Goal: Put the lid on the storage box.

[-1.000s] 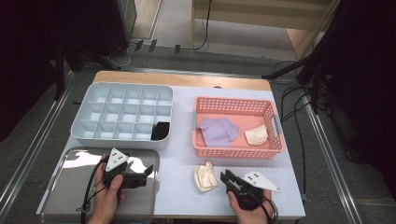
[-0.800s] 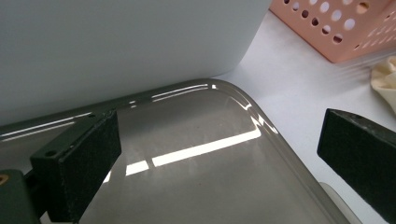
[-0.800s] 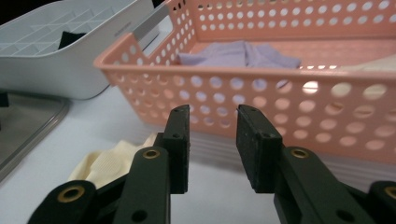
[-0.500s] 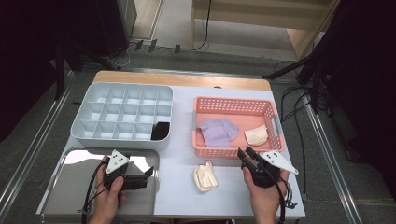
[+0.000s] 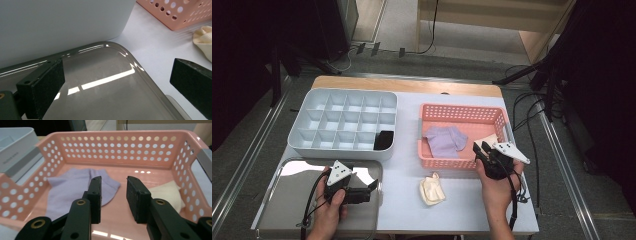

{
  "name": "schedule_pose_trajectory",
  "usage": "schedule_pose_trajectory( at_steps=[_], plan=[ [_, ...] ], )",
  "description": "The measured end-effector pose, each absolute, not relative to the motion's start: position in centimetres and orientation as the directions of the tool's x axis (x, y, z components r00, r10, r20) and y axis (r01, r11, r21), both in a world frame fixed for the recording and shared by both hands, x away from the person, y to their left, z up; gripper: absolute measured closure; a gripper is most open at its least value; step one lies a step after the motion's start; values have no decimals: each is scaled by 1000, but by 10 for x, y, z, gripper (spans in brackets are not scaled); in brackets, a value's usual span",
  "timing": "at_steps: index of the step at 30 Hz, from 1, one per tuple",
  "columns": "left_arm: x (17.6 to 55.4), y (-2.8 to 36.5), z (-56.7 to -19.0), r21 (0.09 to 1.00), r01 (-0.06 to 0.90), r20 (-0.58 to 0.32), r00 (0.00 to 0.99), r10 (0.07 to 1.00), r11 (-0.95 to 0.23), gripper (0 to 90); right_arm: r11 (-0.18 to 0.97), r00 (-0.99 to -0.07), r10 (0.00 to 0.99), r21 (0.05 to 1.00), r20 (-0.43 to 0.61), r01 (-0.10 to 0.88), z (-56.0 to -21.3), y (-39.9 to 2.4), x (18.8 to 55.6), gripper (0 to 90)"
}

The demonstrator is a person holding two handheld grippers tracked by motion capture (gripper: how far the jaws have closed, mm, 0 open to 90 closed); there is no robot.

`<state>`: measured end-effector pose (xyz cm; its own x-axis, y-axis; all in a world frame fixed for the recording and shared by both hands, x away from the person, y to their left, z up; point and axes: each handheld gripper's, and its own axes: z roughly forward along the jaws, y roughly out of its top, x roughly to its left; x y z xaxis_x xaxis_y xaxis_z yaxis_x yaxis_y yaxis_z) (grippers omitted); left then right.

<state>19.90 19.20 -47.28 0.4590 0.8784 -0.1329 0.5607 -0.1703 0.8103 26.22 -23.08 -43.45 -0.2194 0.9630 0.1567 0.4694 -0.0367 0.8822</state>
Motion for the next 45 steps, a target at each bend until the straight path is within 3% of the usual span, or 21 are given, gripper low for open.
schedule_pose_trajectory(
  at_steps=[20, 30, 36, 39, 45],
  plan=[
    [199, 189, -473, 810, 555, -110, 463, 880, -190, 1, -50, -143, 979, 845, 149, 533, -443, -238, 308, 644],
    [199, 189, -473, 813, 551, -113, 465, 878, -188, 1, 8, -101, 992, 738, 82, 675, -457, -236, 324, 570],
    [198, 190, -473, 812, 552, -113, 467, 877, -190, 1, -30, -33, 996, 658, 83, 752, -456, -235, 331, 580],
    [198, 190, -473, 811, 552, -109, 466, 878, -193, 1, -34, -32, 995, 609, 97, 793, -456, -236, 335, 621],
    [198, 189, -473, 810, 555, -107, 458, 883, -190, 1, -30, -76, 983, 554, 167, 832, -455, -236, 338, 831]
  ],
)
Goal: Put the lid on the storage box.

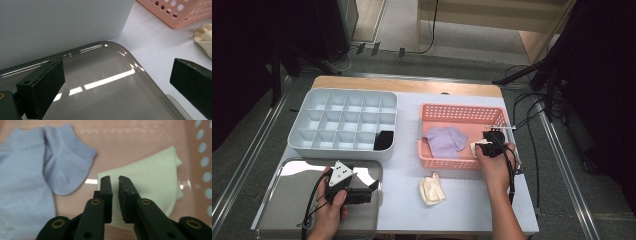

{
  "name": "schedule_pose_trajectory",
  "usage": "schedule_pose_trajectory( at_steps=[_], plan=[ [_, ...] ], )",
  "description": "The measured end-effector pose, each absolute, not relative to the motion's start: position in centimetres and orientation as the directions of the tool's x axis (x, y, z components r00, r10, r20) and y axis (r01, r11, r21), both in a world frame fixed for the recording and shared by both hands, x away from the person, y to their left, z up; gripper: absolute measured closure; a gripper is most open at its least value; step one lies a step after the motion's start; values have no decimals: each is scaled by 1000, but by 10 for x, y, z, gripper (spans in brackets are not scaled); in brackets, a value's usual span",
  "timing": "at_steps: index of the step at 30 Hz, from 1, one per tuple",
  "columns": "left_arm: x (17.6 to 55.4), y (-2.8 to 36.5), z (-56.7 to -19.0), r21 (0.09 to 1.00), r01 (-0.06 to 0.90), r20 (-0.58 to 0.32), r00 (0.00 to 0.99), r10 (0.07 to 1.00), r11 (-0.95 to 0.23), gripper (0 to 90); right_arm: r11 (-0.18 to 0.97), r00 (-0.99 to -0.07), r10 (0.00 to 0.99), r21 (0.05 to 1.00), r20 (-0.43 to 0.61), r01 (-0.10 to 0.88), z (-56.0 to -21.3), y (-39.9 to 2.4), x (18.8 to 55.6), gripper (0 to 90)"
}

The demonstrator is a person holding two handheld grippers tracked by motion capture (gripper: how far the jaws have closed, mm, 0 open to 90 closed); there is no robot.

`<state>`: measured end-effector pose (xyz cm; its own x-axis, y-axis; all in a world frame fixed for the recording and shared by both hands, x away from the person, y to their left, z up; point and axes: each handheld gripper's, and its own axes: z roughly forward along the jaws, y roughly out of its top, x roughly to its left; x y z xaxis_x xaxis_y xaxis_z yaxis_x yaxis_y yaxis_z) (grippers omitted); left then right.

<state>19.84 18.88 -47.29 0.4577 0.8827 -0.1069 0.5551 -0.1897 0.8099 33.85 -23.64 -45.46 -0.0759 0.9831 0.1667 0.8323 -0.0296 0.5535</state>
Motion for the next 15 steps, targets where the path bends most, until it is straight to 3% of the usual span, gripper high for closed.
schedule_pose_trajectory(
  at_steps=[5, 10, 13, 15],
  plan=[
    [199, 188, -473, 809, 555, -101, 458, 883, -196, 1, 13, -134, 975, 558, 178, 830, -453, -230, 339, 873],
    [199, 188, -473, 808, 556, -103, 462, 881, -197, 1, -9, -169, 959, 622, 226, 783, -450, -237, 335, 832],
    [200, 188, -473, 809, 555, -105, 461, 881, -194, 1, -81, -136, 953, 658, 272, 748, -443, -244, 332, 809],
    [200, 188, -473, 810, 554, -106, 461, 881, -192, 1, -89, -99, 969, 694, 226, 714, -439, -249, 331, 773]
  ],
)
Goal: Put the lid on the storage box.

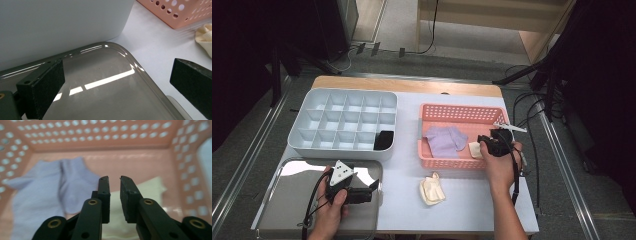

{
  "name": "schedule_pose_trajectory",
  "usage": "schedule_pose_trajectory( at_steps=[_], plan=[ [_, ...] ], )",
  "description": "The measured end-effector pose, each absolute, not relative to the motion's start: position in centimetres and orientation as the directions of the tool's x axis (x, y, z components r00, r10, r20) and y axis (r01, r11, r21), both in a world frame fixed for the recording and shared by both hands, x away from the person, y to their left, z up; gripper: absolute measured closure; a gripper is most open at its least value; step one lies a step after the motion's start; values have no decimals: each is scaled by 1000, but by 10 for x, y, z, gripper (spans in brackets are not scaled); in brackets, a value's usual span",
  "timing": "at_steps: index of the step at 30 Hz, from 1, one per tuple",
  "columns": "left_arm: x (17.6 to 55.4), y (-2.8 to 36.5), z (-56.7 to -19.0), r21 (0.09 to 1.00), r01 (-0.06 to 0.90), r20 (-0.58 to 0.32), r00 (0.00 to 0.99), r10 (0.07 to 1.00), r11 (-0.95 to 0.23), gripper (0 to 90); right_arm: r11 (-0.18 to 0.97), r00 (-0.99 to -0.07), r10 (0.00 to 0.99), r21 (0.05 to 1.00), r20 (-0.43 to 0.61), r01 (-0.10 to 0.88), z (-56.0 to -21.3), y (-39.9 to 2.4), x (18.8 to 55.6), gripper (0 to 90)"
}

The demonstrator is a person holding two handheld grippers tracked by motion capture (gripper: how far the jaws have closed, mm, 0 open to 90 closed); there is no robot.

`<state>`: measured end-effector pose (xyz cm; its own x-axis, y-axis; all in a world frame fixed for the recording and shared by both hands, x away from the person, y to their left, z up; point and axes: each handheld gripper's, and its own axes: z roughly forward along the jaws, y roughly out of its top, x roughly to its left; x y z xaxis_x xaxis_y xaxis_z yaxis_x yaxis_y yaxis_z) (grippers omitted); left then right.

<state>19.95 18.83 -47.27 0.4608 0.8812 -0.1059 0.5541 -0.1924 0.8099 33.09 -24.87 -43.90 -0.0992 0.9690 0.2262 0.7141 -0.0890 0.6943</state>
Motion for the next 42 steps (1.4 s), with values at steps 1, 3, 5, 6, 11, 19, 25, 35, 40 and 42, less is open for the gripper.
schedule_pose_trajectory(
  at_steps=[1, 3, 5, 6, 11, 19, 25, 35, 40, 42],
  plan=[
    [199, 188, -473, 811, 553, -106, 460, 881, -191, 1, -78, -65, 982, 684, 180, 725, -443, -253, 334, 740],
    [199, 189, -473, 810, 554, -106, 461, 881, -192, 2, -67, -59, 985, 670, 164, 739, -446, -254, 335, 729],
    [199, 189, -473, 810, 554, -105, 461, 881, -193, 1, -14, -66, 993, 637, 102, 771, -451, -250, 339, 638],
    [199, 188, -473, 811, 553, -105, 460, 882, -192, 1, 8, -62, 996, 612, 67, 791, -452, -246, 340, 602],
    [199, 188, -473, 811, 552, -102, 460, 882, -194, 1, 30, -63, 997, 536, 44, 844, -453, -242, 345, 496],
    [199, 189, -473, 812, 551, -105, 461, 881, -191, 1, 64, -110, 990, 415, 88, 908, -456, -241, 352, 792],
    [199, 189, -473, 811, 553, -106, 460, 881, -192, 2, -9, -123, 972, 550, 203, 835, -452, -246, 344, 846],
    [199, 189, -473, 811, 554, -108, 459, 882, -188, 1, -50, -183, 961, 781, 207, 623, -432, -235, 326, 844],
    [199, 189, -473, 812, 552, -107, 458, 882, -188, 1, -70, -201, 955, 821, 220, 567, -436, -227, 315, 843],
    [199, 189, -473, 812, 552, -108, 459, 882, -188, 1, -80, -199, 954, 834, 222, 547, -438, -226, 310, 843]
  ],
)
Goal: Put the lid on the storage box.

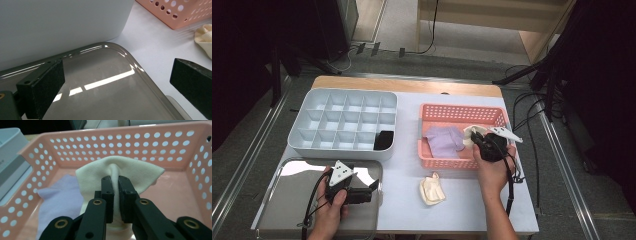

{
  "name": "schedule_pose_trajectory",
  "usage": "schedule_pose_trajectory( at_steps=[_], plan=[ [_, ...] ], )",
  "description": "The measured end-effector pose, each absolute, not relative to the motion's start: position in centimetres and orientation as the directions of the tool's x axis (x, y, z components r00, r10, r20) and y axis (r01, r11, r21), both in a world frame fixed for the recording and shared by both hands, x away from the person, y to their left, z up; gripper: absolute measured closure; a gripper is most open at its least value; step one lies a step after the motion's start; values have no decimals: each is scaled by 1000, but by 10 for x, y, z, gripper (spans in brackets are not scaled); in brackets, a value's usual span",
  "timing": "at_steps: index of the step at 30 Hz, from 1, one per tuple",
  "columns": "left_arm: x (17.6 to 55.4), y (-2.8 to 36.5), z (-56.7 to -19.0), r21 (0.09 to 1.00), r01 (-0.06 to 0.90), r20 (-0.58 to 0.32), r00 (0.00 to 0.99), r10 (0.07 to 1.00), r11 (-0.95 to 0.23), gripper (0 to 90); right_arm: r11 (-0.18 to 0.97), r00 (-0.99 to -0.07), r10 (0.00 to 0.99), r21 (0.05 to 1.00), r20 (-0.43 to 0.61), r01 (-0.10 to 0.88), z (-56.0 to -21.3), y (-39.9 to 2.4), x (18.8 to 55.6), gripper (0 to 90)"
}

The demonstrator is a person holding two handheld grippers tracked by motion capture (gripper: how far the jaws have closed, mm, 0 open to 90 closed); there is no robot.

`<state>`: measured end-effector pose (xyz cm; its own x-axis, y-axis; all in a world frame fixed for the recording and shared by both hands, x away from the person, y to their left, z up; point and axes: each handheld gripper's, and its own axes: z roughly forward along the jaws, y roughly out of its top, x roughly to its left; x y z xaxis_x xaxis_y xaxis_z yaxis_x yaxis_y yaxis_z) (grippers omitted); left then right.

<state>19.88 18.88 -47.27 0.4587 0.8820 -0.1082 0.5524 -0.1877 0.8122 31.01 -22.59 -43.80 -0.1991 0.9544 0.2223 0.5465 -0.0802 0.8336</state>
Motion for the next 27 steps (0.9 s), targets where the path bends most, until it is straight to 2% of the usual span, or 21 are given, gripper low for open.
schedule_pose_trajectory(
  at_steps=[15, 27],
  plan=[
    [199, 189, -472, 814, 553, -104, 441, 891, -178, 1, -88, -222, 957, 915, 187, 395, -437, -216, 277, 838],
    [199, 190, -472, 816, 553, -113, 440, 891, -170, 1, -57, -279, 946, 931, 166, 360, -429, -201, 252, 836]
  ],
)
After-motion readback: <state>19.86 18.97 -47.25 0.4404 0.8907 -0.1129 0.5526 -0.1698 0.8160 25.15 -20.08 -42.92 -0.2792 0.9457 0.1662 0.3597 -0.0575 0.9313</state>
